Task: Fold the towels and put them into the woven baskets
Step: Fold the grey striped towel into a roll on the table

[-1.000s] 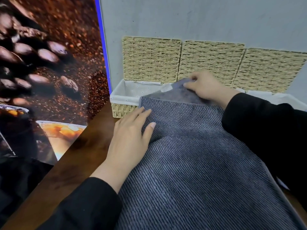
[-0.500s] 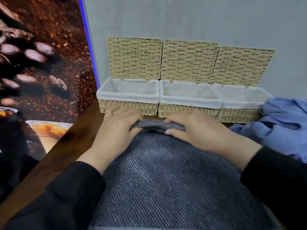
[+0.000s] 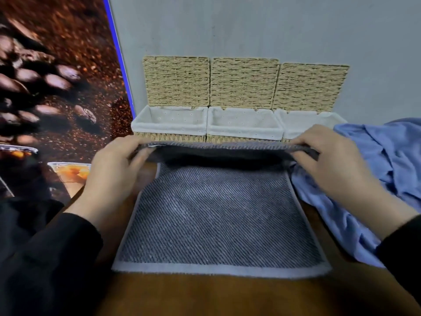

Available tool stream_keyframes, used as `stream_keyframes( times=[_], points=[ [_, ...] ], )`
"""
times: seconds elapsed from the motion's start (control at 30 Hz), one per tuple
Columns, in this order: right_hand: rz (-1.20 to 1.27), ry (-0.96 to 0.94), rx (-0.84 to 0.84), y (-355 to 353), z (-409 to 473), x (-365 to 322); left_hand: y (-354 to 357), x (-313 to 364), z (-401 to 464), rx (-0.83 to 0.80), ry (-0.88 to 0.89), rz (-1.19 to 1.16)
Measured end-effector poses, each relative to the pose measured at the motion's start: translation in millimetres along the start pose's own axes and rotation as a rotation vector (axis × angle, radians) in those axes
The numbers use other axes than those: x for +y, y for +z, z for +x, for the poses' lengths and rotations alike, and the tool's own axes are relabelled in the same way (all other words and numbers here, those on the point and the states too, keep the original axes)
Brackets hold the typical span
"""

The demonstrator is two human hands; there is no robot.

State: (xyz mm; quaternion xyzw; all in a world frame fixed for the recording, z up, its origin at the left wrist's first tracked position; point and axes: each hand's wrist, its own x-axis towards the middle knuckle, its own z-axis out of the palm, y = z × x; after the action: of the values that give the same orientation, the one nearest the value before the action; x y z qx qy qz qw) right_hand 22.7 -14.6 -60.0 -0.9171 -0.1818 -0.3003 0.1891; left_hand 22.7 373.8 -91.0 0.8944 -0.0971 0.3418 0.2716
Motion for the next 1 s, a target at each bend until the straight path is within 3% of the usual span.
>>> stream_keyframes(
  times=[0.1,0.3,0.57,0.77,0.83,0.93,1.0],
  points=[
    [0.113,-0.034,-0.037,-4.2,-47.7,-14.7,-17.7,18.5,-35.6,-0.084,0.031,-0.122],
    [0.260,-0.014,-0.504,25.3,-127.2,-5.4,-9.8,-6.0,-98.8,-0.573,0.071,-0.064],
    [0.240,0.049,-0.429,32.7,-117.2,-12.1,0.6,-19.0,-78.9,-0.591,0.010,0.073],
    [0.253,0.133,-0.025,7.0,-87.8,-36.8,-34.8,9.4,-51.9,-0.196,-0.058,0.019],
    [0.285,0.025,-0.111,5.6,-101.1,-38.4,-44.0,12.7,-65.9,-0.189,-0.044,-0.073],
    [0.300,-0.111,-0.410,21.9,-130.5,-25.7,-43.5,-4.0,-94.2,-0.397,-0.110,-0.174],
    [0.293,-0.135,-0.461,29.3,-139.0,-18.7,-38.3,-16.9,-108.0,-0.484,-0.116,-0.165]
  ],
)
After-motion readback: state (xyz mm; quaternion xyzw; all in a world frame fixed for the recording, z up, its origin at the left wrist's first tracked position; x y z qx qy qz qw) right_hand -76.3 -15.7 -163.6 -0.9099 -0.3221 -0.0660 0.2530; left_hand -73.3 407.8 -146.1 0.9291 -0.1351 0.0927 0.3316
